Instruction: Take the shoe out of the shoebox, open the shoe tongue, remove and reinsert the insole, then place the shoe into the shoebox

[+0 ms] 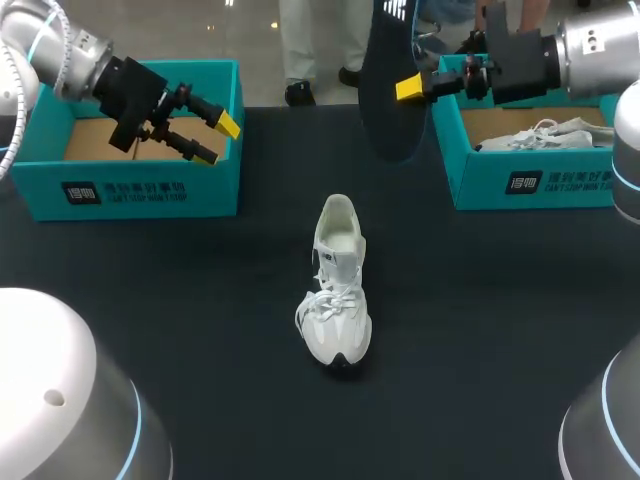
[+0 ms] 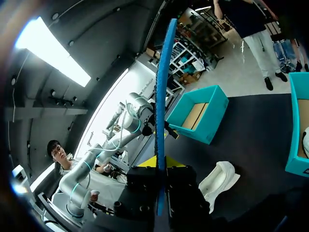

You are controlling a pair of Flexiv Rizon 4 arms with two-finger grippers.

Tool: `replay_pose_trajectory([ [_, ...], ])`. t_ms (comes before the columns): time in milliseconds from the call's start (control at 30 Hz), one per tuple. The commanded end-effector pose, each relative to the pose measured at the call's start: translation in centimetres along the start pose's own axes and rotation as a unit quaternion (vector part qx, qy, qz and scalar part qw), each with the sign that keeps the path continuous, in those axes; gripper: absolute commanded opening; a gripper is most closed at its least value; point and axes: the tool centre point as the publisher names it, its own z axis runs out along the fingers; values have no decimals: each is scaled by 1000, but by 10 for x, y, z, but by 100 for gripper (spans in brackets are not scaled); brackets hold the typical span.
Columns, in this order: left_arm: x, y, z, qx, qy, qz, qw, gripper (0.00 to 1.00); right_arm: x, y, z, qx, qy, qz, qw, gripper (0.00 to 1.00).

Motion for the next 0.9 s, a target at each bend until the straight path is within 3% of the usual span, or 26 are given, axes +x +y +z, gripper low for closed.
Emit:
replay_pose_trajectory([
  [33, 0, -1, 0, 0, 1, 0, 1000, 100, -12, 3, 0, -15, 2, -31, 999, 0],
  [467, 0, -1, 0, 0, 1, 0, 1000, 100, -34, 18, 17, -12, -1, -114, 993, 0],
  [900, 0, -1, 0, 0, 1, 0, 1000, 100, -55, 18, 72, -22, 15, -107, 994, 0],
])
